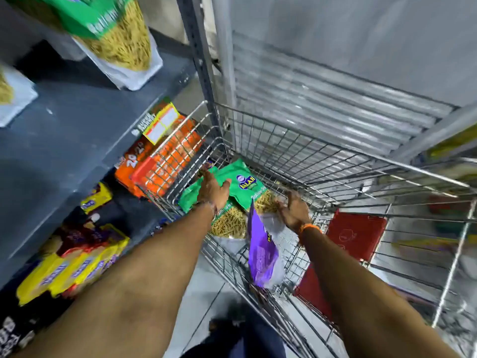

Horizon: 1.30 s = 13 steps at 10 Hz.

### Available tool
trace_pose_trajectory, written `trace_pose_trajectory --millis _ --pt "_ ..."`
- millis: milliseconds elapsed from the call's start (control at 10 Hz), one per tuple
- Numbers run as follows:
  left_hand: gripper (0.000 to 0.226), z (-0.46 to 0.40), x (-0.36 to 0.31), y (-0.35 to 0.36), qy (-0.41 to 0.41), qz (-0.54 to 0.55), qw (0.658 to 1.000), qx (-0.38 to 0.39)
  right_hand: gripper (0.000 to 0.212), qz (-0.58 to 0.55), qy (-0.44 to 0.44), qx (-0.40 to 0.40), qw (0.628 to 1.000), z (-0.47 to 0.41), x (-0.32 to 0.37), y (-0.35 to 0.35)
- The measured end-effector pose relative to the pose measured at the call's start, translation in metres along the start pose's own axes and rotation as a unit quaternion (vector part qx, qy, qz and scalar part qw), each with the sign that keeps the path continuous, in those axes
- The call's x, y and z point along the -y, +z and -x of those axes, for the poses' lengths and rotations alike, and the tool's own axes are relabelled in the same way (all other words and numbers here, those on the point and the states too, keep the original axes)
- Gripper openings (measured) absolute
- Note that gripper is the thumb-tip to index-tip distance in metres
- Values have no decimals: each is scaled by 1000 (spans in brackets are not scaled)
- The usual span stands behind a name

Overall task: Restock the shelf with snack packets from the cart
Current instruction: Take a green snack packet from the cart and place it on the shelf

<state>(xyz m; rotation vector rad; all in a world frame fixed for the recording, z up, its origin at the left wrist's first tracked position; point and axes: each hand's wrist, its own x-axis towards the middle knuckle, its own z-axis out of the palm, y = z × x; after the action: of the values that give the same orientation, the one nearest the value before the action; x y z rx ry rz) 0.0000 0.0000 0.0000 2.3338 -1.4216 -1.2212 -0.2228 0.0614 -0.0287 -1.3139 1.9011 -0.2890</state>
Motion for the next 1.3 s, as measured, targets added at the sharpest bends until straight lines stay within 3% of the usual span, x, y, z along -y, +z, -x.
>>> trace_pose_trajectory --millis 100,200,300,400,600,700,800,900,1000,1100,1200,1300 --pt "83 -17 -1 14 -75 78 993 -38 48 -19 31 57 998 -21 -7 8" --pt "65 -39 0 39 -157 189 966 -78 37 -32 57 95 993 -48 -23 19" --pt "64 -52 4 53 -189 259 947 -36 43 -32 69 109 991 -59 -31 25" --pt "62 -66 6 68 -237 387 891 10 46 -55 64 201 976 -77 -30 29" --pt "58 -65 2 72 -284 358 889 -47 48 3 100 197 975 -92 -52 31" --pt "60 -63 1 69 -297 388 872 -33 54 1 118 206 971 -84 -40 23" --pt "55 -49 -6 55 -278 452 848 -8 68 -1 85 200 976 -71 -17 14" --pt "57 -38 -15 36 -271 462 844 -16 68 -21 73 180 981 -56 1 2" --pt "61 -16 -25 3 -259 520 814 11 75 -103 10 160 982 -29 29 -19" --pt "54 0 -32 -14 -220 551 805 9 86 -139 -37 135 980 -10 50 -32" --pt "37 38 -44 -55 -178 578 796 -30 83 -124 -106 69 984 17 83 -48" --pt "37 60 -48 -85 -142 577 804 -23 89 -125 -143 44 981 30 104 -56"
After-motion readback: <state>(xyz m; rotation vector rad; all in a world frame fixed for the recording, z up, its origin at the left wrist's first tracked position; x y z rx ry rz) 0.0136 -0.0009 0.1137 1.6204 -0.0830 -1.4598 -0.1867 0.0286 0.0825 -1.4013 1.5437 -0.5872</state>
